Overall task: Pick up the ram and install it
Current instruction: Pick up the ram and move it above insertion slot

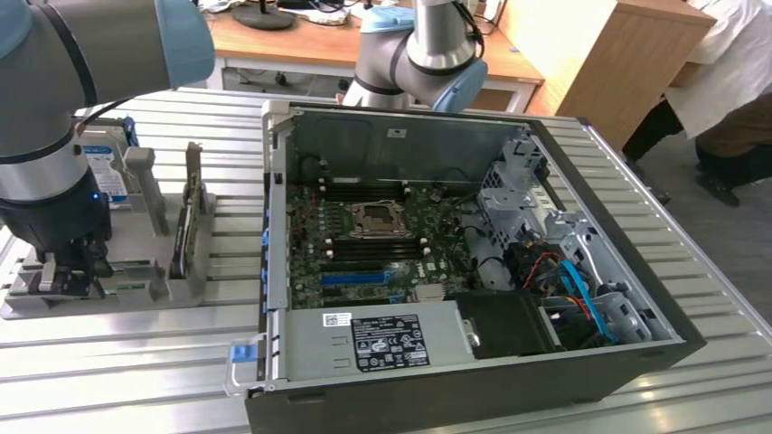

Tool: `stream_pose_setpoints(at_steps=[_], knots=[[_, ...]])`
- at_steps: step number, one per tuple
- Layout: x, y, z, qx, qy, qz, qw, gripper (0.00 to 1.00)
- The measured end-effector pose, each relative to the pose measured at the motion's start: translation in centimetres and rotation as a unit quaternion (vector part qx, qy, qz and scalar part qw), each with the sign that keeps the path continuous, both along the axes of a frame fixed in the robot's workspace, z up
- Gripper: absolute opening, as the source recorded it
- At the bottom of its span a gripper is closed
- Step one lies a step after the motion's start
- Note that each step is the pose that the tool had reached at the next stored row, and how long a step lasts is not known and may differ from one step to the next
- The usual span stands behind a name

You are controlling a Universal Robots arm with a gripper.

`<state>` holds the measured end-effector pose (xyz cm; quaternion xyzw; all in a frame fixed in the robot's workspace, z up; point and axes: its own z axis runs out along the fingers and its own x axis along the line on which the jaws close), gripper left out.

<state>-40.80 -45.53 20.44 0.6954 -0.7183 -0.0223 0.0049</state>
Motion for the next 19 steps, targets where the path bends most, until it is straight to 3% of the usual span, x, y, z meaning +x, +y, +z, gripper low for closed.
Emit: stream_pose_setpoints(at_steps=[19], knots=[[0.08,-0.18,-0.09,0.0,0.0,0.0,1.0,0.35]])
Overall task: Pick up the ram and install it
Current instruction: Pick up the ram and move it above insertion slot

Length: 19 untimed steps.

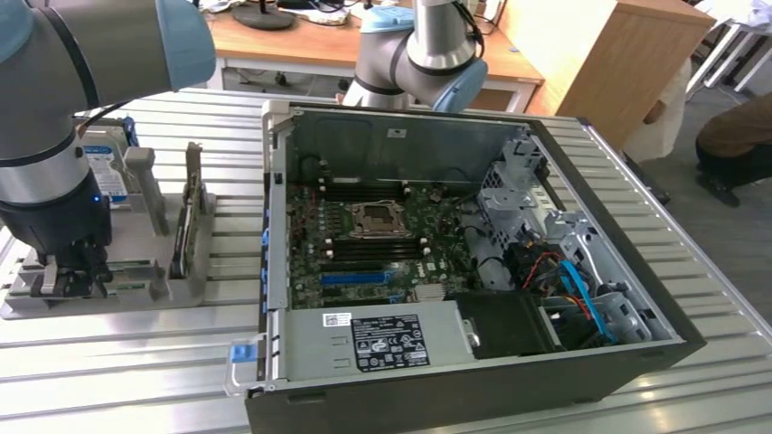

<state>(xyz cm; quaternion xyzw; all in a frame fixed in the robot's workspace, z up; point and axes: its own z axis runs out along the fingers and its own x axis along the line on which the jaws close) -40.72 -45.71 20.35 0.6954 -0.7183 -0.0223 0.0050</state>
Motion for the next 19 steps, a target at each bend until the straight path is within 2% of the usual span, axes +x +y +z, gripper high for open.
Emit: stream_pose_setpoints(at_steps=[1,19], knots=[[0.0,0.0,0.0,0.0,0.0,0.0,1.0,0.27],[0.27,0.0,-0.05,0.0,0.0,0.017,0.9999,0.27]])
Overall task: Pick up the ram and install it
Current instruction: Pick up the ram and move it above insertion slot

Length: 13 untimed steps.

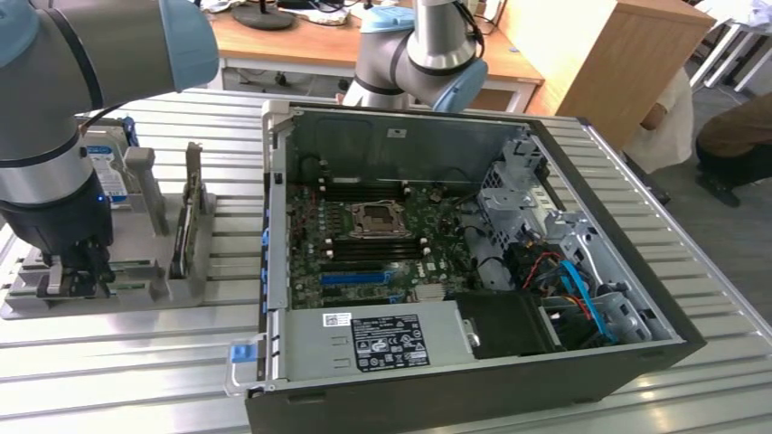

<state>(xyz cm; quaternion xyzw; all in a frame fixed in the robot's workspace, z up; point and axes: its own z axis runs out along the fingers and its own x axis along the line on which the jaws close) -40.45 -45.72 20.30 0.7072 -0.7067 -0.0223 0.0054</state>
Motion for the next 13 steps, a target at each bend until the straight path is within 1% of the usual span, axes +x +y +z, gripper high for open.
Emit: stream_pose_setpoints(at_steps=[13], knots=[[-0.01,0.15,-0.12,0.0,0.0,0.0,1.0,0.27]])
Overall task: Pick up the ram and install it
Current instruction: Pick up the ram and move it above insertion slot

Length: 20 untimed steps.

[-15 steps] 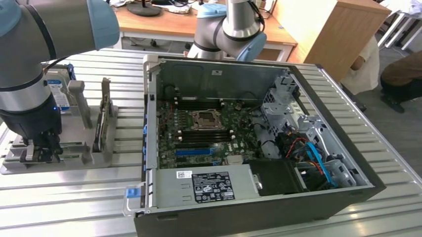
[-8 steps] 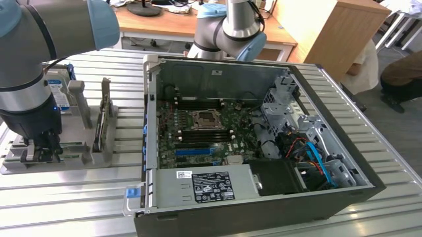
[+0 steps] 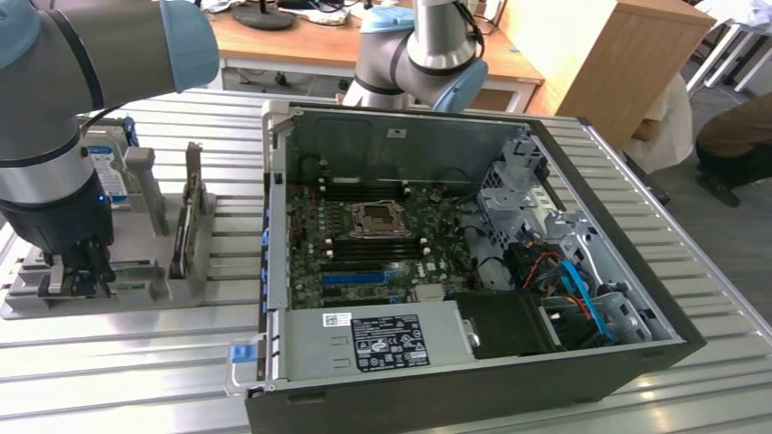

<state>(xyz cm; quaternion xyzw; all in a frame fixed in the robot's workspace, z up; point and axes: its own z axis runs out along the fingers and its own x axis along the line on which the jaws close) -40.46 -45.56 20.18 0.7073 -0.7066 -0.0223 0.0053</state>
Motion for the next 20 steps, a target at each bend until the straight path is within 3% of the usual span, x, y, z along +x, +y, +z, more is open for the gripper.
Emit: stream_pose_setpoints(at_steps=[11,13,16,20], knots=[[-0.07,-0.01,0.0,0.0,0.0,0.0,1.0,0.27],[-0.07,-0.01,0.0,0.0,0.0,0.0,1.0,0.26],[-0.07,-0.01,0.0,0.0,0.0,0.0,1.0,0.13],[-0.07,-0.01,0.0,0.0,0.0,0.0,1.0,0.13]])
